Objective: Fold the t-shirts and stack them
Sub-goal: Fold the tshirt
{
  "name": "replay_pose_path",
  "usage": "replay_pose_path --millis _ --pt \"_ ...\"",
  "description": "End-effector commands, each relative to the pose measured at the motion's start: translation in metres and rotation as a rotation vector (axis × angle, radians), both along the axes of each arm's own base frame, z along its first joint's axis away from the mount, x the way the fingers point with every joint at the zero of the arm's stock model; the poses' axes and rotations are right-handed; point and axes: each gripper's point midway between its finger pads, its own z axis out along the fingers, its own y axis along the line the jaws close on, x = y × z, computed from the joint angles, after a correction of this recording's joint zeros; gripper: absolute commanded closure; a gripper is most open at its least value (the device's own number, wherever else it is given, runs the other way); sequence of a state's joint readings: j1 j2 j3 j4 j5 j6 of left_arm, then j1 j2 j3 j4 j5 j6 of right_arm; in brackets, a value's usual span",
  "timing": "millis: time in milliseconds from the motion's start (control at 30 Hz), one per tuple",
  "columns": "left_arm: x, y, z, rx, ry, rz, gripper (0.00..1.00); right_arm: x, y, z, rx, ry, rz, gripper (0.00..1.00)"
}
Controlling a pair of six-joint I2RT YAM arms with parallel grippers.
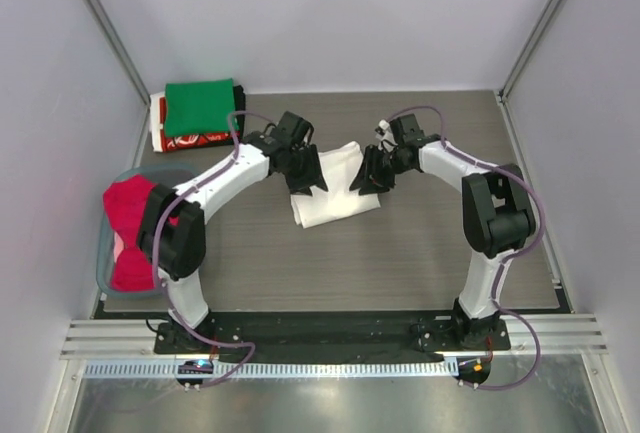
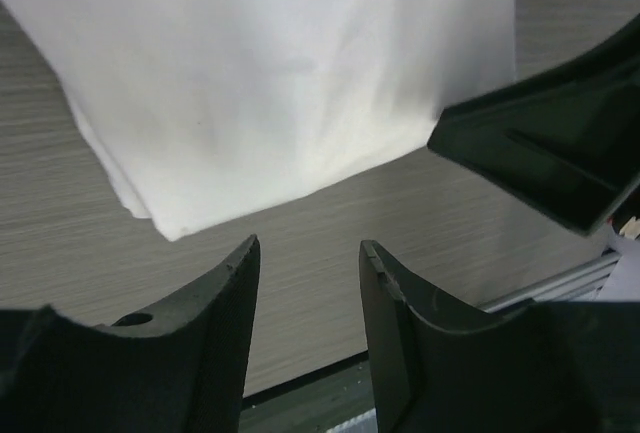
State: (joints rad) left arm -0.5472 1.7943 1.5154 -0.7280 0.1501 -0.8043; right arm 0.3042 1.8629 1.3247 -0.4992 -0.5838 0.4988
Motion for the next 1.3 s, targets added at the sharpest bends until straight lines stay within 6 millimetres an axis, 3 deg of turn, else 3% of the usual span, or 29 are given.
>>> replay_pose_path --millis 0,67,100,233,367,500,633,667,767,800,833,900,933,1067,1100,1167,1200,1233,1267 --pt "0.009 -0.025 -0.019 -0.101 0.018 0.016 0.55 0.012 -0.019 -0.036 -0.002 0.001 -0.005 0.59" --pt "0.005 -0.025 -0.049 -0.080 0.064 0.020 0.56 0.014 -0.040 -0.061 -0.043 0.042 -0.056 0.60" --pt "0.004 -0.024 -0.059 -0.069 0.080 0.021 0.57 0.006 -0.045 -0.072 -0.051 0.069 -0.066 0.61" --pt "-0.013 -0.002 -0.110 0.044 0.143 0.027 0.59 -0.012 -0.051 -0.089 -0.058 0.096 -0.096 0.61" --pt "-0.035 0.013 -0.137 0.096 0.205 0.030 0.61 -0.033 -0.057 -0.098 -0.079 0.130 -0.120 0.60" --pt "-0.060 0.017 -0.130 0.116 0.188 -0.003 0.62 -0.058 -0.074 -0.091 -0.175 0.153 -0.164 0.57" --pt "-0.083 0.017 -0.091 0.124 0.131 -0.051 0.62 -0.083 -0.074 -0.053 -0.226 0.127 -0.149 0.53" --pt "-0.085 0.019 -0.084 0.132 0.116 -0.055 0.61 -0.085 -0.071 -0.032 -0.210 0.089 -0.150 0.50" --pt "-0.078 0.023 -0.047 0.135 0.036 -0.052 0.58 -0.078 -0.057 0.013 -0.177 -0.010 -0.140 0.43" --pt "-0.071 0.026 -0.039 0.153 -0.001 -0.050 0.58 -0.066 -0.051 0.034 -0.156 -0.060 -0.140 0.41" --pt "-0.061 0.020 -0.021 0.138 -0.038 -0.056 0.57 -0.062 -0.048 0.042 -0.146 -0.079 -0.138 0.41" --pt "-0.050 0.014 -0.015 0.140 -0.058 -0.072 0.57 -0.043 -0.041 0.055 -0.134 -0.113 -0.143 0.41" --pt "-0.039 0.008 0.001 0.126 -0.087 -0.076 0.57 -0.036 -0.039 0.054 -0.133 -0.112 -0.139 0.42" --pt "-0.010 -0.009 -0.003 0.118 -0.088 -0.075 0.58 -0.004 -0.022 0.049 -0.105 -0.094 -0.104 0.44" --pt "-0.005 -0.013 -0.013 0.112 -0.072 -0.078 0.59 0.009 -0.016 0.041 -0.099 -0.078 -0.094 0.45" --pt "0.010 -0.020 -0.014 0.068 -0.078 -0.065 0.59 0.024 -0.012 0.032 -0.096 -0.072 -0.082 0.47" --pt "0.015 -0.021 -0.020 0.066 -0.071 -0.060 0.60 0.038 -0.012 0.036 -0.080 -0.088 -0.087 0.48" --pt "0.026 -0.016 -0.031 0.073 -0.055 -0.041 0.61 0.047 -0.013 0.019 -0.088 -0.057 -0.091 0.48" --pt "0.031 -0.014 -0.036 0.074 -0.048 -0.034 0.63 0.057 -0.015 0.016 -0.082 -0.062 -0.100 0.48"
